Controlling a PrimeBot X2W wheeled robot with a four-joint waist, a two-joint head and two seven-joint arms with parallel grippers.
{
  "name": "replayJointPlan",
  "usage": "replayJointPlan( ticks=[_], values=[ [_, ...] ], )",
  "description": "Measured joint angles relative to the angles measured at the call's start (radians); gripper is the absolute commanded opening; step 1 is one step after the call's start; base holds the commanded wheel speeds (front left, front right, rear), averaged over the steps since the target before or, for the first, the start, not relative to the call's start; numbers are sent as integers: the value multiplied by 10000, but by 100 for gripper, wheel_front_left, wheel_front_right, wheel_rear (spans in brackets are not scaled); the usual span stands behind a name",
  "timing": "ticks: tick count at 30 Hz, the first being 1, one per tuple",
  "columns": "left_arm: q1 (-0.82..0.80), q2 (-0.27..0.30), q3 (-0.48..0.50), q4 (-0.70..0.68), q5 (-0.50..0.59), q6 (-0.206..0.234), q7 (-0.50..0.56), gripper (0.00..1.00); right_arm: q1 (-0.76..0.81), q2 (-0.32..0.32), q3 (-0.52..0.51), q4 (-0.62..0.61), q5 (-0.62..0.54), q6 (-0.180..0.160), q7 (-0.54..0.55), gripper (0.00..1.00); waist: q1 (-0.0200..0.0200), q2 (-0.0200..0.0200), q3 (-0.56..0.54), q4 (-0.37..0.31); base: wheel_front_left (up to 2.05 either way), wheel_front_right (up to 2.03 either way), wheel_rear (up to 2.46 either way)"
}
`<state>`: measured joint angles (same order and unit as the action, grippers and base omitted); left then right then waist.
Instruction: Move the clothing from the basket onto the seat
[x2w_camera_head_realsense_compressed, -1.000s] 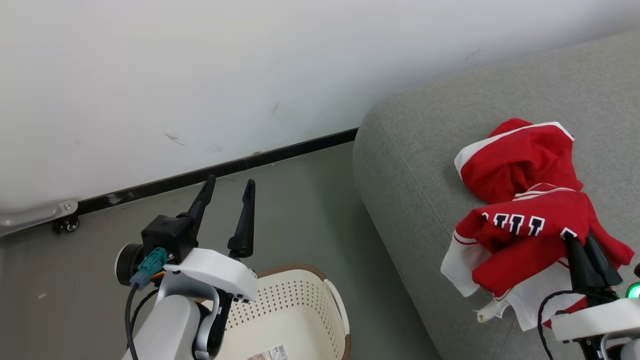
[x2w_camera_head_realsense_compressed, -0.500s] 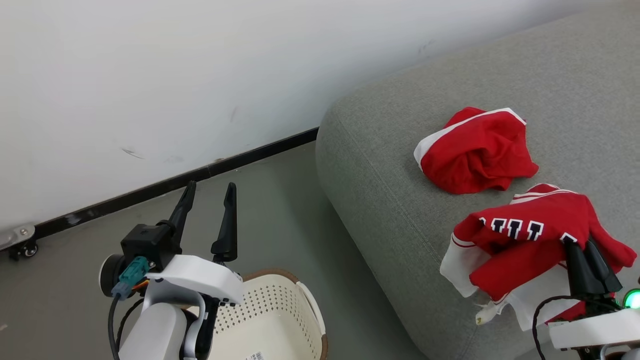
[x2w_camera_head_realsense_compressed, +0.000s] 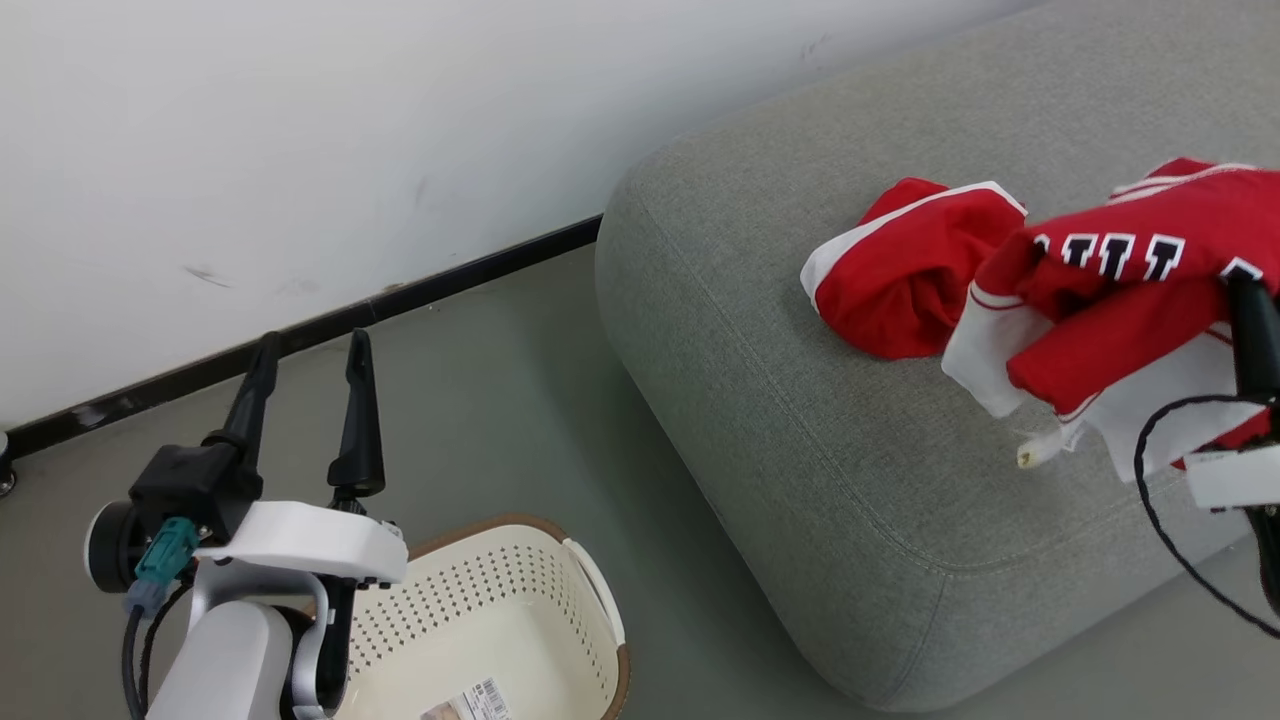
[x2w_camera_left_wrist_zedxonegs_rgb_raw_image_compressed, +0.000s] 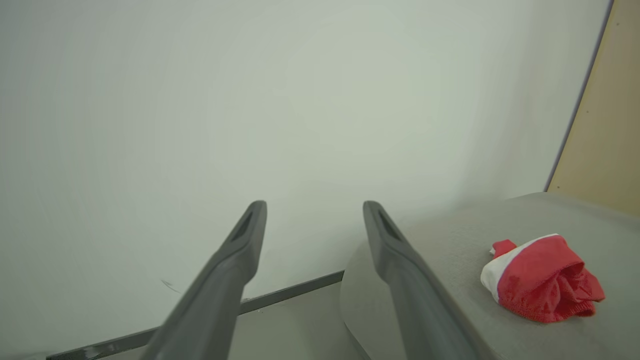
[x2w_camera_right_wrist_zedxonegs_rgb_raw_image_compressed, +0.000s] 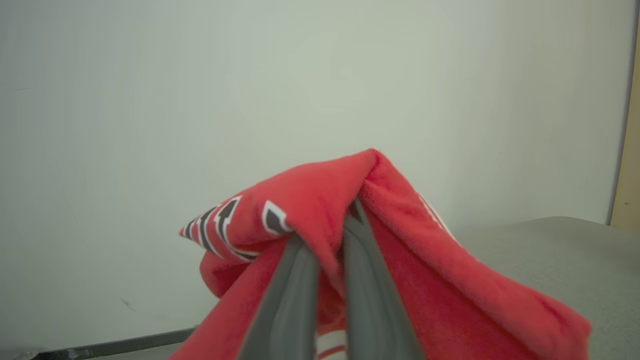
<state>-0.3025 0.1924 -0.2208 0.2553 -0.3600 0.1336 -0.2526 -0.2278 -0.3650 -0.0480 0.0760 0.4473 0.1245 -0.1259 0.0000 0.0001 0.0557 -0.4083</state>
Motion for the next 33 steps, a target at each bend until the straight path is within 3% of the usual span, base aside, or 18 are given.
replayJointPlan(
  ticks=[14,22,33],
  values=[
    [526,652,449,-1586,585,512,-23,100,-2824,-1068,107,1737,435,0,1223,0,0,0,784,382,0,0,0],
    [562,1024,414,-2311,807,512,63,100,-4149,-1509,-759,2832,416,-2,1244,0,1,0,1269,757,0,0,0],
    [556,1484,261,-3124,997,464,679,100,-5019,-1916,-533,4096,211,0,1239,0,1,0,1881,1230,0,0,0]
  ],
)
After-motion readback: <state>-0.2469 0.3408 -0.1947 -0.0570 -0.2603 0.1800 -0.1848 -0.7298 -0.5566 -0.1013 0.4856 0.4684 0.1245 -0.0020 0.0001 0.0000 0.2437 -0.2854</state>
